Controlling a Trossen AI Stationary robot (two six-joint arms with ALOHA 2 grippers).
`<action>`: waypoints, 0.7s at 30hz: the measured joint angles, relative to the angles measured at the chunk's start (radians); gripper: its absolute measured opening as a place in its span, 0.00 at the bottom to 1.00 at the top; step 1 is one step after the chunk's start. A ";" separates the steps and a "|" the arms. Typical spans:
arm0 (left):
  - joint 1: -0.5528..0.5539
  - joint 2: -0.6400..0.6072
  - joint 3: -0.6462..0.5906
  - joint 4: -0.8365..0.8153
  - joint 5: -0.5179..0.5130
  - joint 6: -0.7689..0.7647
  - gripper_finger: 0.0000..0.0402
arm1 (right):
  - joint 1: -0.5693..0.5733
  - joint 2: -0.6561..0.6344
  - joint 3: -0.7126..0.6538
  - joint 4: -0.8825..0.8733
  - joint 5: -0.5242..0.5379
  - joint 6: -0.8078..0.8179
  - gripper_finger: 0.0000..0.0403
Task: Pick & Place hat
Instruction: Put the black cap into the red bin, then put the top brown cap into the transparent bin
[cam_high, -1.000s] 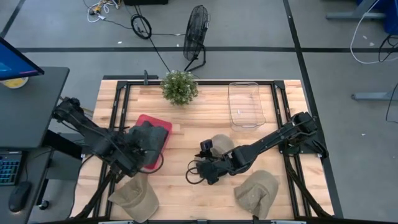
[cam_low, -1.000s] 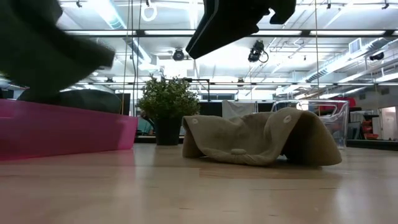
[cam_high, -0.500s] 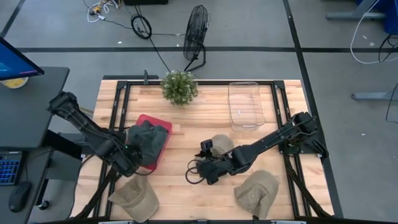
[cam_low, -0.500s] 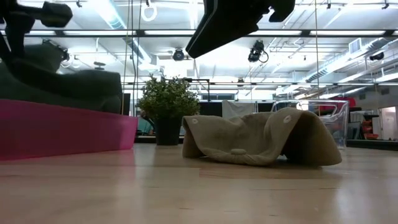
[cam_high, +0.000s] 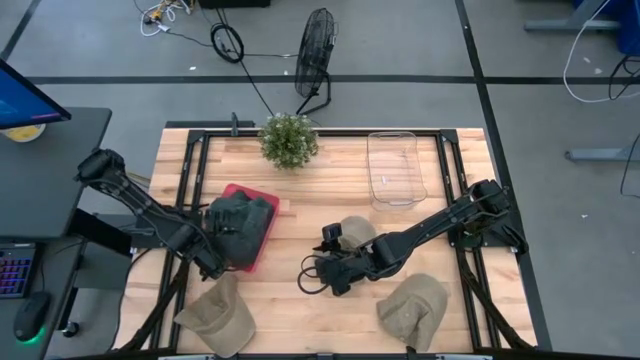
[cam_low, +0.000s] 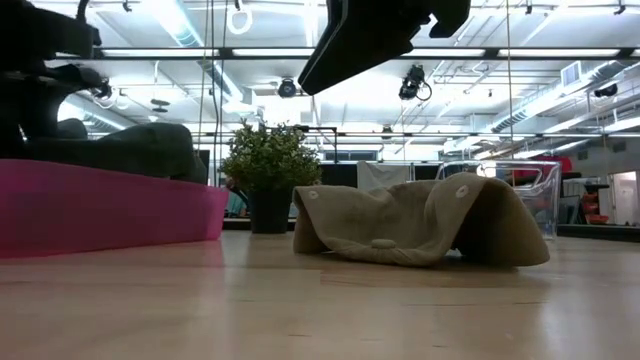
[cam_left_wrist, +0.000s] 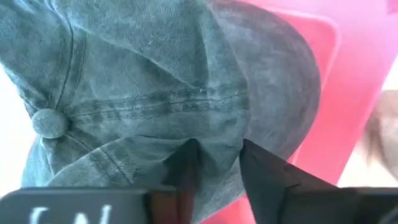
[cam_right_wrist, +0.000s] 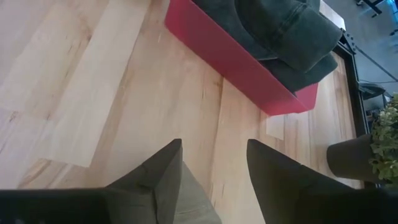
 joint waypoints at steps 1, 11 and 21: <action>0.000 0.000 0.008 -0.001 0.000 -0.001 0.35 | 0.000 0.000 0.000 0.000 0.000 0.000 0.46; 0.000 0.001 0.274 -0.019 -0.091 -0.024 0.47 | 0.010 0.000 0.000 -0.008 0.000 0.028 0.46; 0.018 0.001 0.274 0.118 -0.300 -0.105 0.41 | 0.036 -0.006 -0.001 -0.184 -0.001 0.179 0.46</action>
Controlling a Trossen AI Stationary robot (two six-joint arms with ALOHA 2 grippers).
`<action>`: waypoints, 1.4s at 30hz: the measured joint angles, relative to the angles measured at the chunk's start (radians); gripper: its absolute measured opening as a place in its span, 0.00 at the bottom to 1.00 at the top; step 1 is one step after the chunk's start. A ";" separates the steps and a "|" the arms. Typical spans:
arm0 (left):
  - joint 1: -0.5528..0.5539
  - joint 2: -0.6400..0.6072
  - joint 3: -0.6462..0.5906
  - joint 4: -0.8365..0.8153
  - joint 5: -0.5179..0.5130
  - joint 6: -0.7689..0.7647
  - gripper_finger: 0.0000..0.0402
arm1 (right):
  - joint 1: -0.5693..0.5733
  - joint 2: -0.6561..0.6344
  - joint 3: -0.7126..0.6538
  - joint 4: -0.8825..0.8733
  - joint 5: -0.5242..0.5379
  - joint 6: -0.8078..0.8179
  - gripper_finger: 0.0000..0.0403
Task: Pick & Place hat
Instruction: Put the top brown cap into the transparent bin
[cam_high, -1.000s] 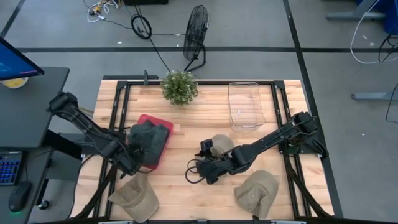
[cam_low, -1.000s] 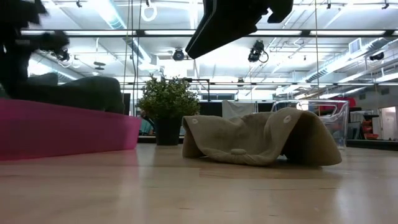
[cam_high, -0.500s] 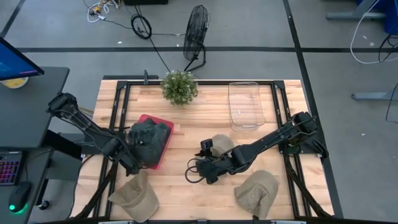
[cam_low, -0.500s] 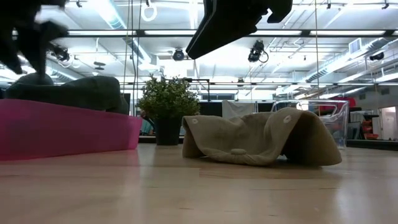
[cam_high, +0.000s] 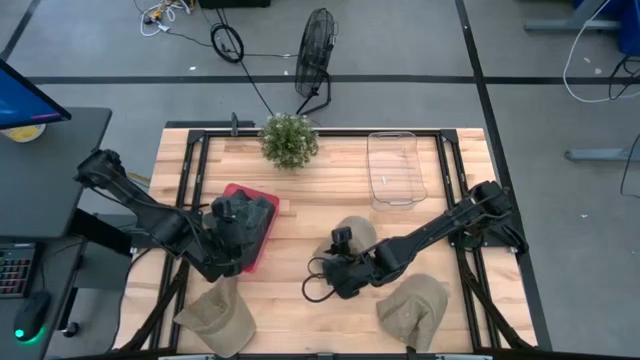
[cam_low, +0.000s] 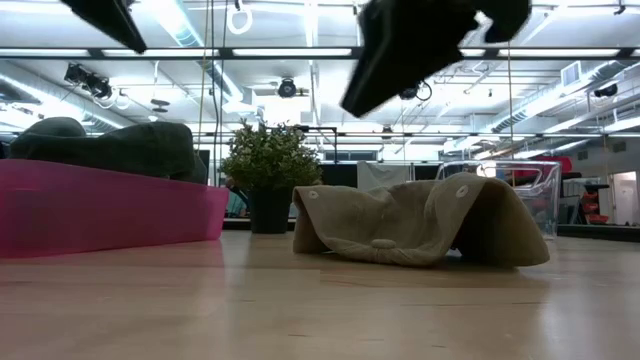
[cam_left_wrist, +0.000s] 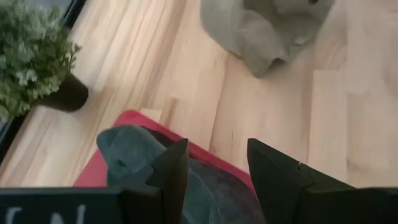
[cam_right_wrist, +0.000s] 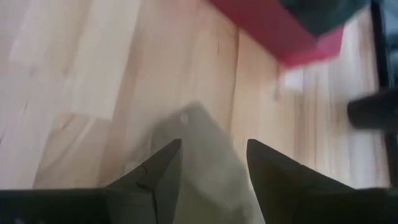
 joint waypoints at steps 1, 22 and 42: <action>0.009 0.000 -0.013 0.008 -0.001 -0.015 0.41 | 0.001 -0.005 0.000 -0.025 0.001 0.031 0.46; 0.187 0.000 -0.259 0.651 -0.013 0.265 0.41 | -0.098 -0.064 0.000 -0.274 -0.163 0.533 0.46; 0.212 0.000 -0.259 0.651 -0.012 0.274 0.41 | -0.166 -0.062 -0.271 0.009 -0.160 0.634 0.46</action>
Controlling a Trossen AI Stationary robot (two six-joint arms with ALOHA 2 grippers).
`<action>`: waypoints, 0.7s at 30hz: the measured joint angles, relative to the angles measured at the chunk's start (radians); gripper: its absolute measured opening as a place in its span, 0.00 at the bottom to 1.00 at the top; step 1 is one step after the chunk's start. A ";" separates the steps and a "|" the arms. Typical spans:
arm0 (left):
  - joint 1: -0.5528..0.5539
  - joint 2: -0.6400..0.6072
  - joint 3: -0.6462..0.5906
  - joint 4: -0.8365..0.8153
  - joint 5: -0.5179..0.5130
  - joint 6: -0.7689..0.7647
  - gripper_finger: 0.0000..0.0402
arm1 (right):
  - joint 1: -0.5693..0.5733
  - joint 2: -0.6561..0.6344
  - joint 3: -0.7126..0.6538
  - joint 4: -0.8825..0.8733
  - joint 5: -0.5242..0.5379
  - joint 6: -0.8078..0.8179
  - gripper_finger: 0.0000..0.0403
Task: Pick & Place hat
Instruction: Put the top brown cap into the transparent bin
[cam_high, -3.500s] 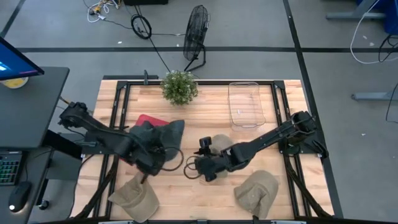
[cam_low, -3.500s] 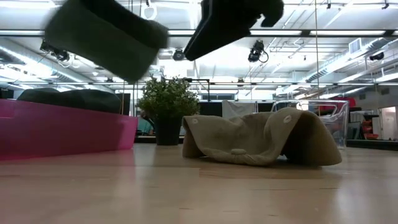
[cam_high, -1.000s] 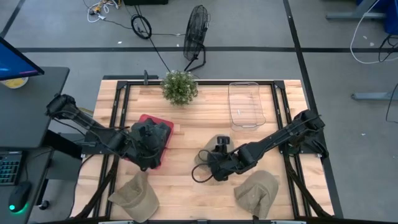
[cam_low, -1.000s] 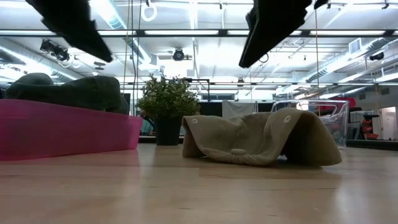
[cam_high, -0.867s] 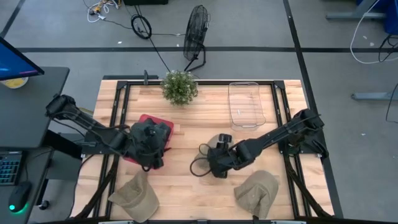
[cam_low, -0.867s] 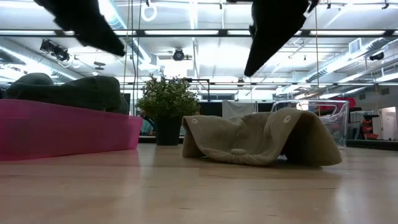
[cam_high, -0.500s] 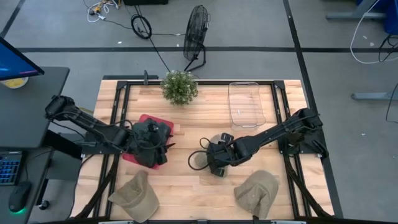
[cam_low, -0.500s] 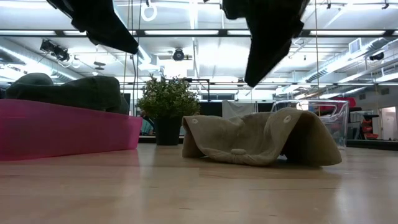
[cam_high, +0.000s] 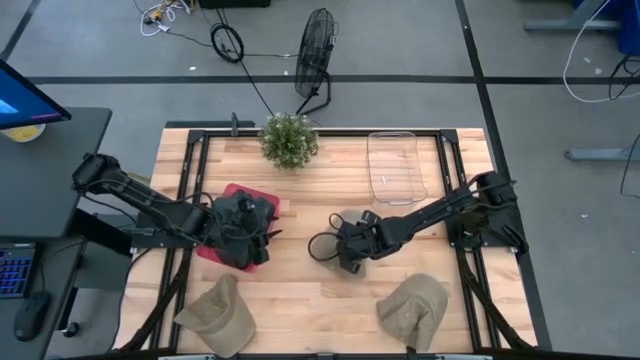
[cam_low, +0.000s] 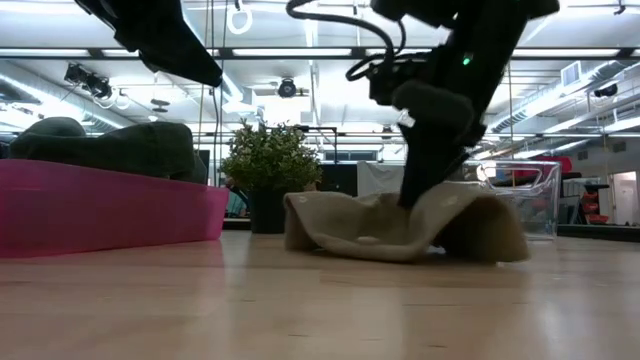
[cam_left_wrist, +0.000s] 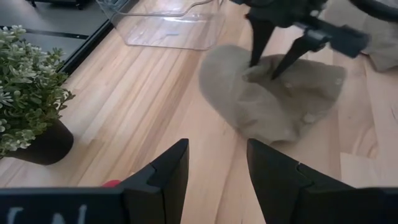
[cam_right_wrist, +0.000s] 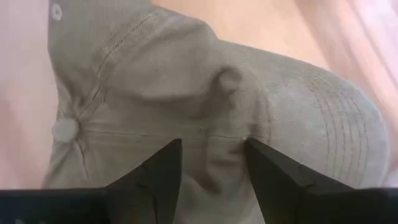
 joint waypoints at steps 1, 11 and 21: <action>0.000 0.000 0.000 0.000 0.000 0.000 0.41 | -0.007 0.000 -0.011 0.026 0.005 -0.008 0.46; 0.000 0.000 0.000 -0.002 0.000 0.000 0.41 | -0.025 -0.001 -0.043 0.077 0.008 -0.064 0.15; 0.000 0.000 0.000 -0.008 0.000 0.000 0.41 | -0.004 -0.001 0.019 0.073 -0.004 -0.217 0.01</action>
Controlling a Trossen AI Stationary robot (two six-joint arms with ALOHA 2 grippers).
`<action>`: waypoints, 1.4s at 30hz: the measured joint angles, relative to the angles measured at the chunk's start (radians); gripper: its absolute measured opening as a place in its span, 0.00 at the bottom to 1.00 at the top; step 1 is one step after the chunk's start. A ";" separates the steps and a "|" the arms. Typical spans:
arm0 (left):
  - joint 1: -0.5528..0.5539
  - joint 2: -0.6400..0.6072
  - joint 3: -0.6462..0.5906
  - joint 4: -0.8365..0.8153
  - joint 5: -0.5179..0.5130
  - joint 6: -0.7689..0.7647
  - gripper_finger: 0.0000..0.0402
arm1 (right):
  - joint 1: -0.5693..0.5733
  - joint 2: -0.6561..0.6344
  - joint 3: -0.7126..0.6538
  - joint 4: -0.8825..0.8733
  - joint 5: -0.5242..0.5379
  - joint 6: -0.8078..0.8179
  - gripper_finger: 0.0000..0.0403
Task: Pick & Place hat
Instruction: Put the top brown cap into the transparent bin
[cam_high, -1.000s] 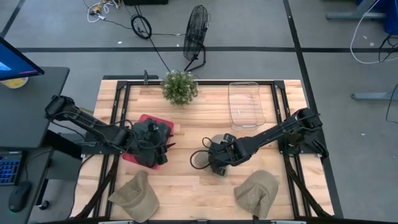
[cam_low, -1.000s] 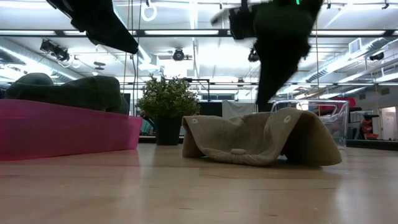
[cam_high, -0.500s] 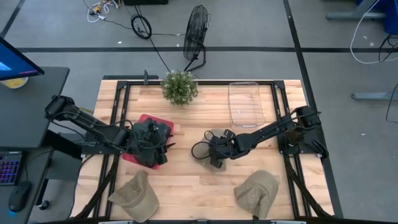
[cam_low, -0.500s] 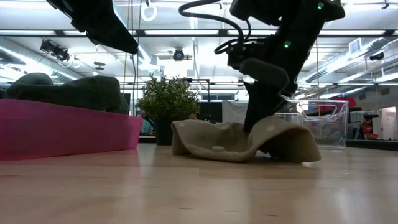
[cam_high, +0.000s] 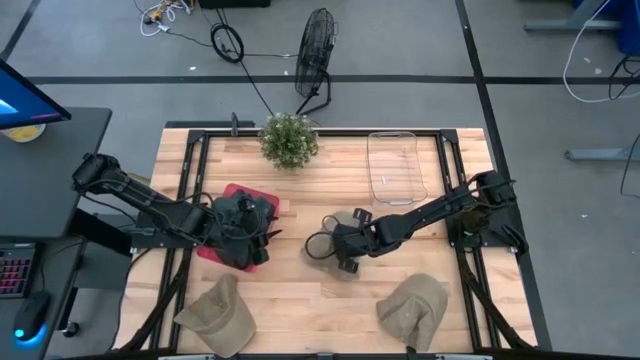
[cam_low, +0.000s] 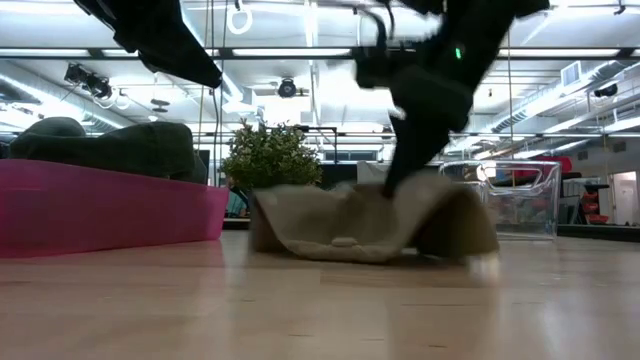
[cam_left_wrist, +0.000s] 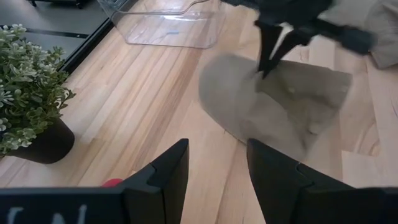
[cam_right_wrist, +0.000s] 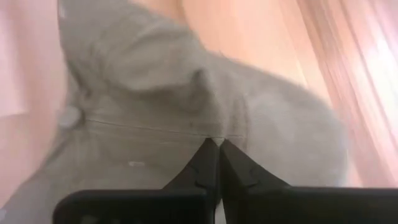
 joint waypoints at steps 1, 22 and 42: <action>0.000 0.000 0.000 0.000 0.000 0.000 0.41 | 0.006 0.000 0.024 -0.008 -0.002 -0.030 0.01; 0.000 0.000 0.000 0.000 0.000 -0.001 0.41 | 0.034 -0.008 0.516 -1.035 0.706 -0.249 0.00; 0.000 0.000 -0.048 0.049 0.000 0.011 0.41 | -0.295 -0.340 -0.013 -0.704 0.679 -0.501 0.00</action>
